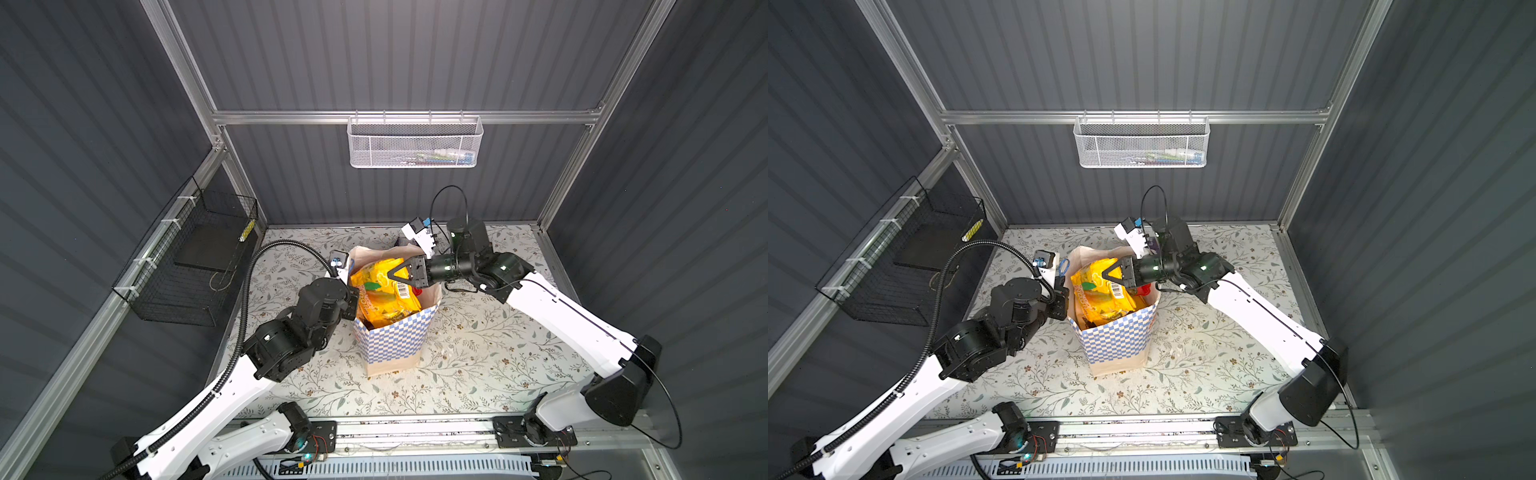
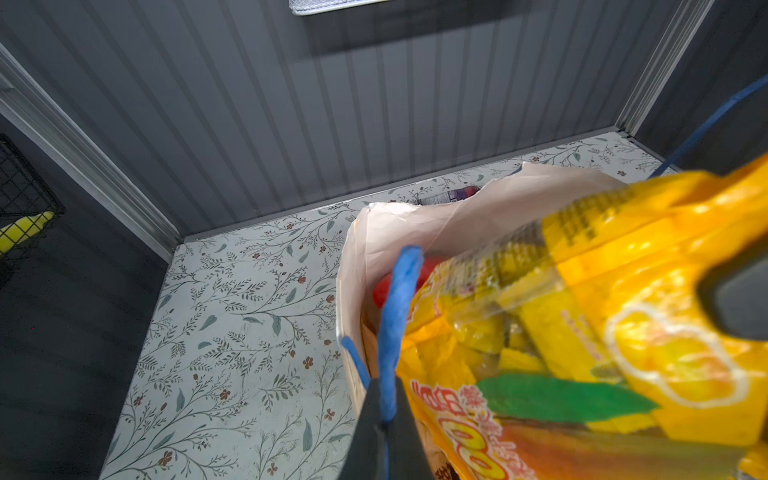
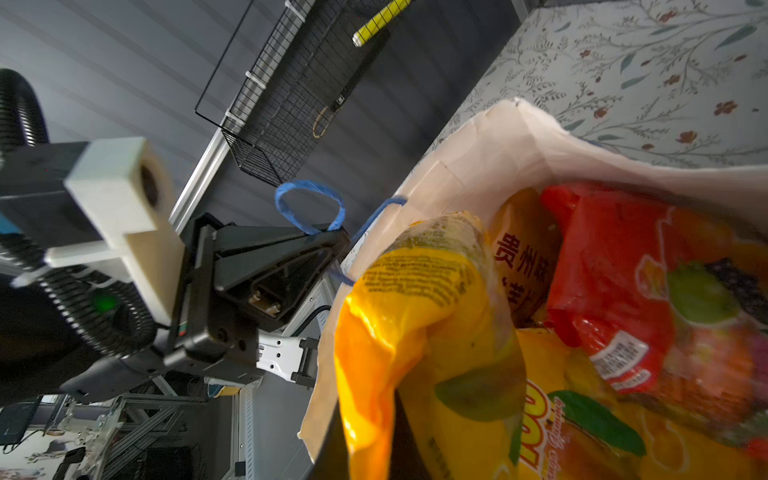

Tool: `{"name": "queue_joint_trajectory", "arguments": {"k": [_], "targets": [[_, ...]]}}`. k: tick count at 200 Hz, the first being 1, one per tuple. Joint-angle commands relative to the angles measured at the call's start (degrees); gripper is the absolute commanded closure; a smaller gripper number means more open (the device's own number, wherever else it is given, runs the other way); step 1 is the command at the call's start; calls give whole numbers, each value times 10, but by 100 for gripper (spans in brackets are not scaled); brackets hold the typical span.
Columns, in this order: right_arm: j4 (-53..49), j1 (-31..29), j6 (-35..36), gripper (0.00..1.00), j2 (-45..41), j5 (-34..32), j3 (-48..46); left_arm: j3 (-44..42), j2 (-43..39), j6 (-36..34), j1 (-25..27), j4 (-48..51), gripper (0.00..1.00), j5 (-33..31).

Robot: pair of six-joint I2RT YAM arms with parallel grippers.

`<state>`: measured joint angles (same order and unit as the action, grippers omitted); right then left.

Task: Place the snacks into the paper bag
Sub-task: 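Carry the yellow gummy bag over the paper bag opening with the right gripper, then lower the yellow gummy bag into the paper bag with the right gripper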

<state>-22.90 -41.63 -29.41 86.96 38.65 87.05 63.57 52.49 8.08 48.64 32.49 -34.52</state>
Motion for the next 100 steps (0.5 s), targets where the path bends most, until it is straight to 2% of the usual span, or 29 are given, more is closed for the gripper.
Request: {"name": "queue_joint_trajectory", "arguments": {"k": [1,100], "targets": [[-16,-6,26,100,-4,13,32,4,1,-10,-2,-8,100,-13],[-86,6,82,100,-16,-90,-45,2,-5,-8,-2,-10,100,-26]]}}
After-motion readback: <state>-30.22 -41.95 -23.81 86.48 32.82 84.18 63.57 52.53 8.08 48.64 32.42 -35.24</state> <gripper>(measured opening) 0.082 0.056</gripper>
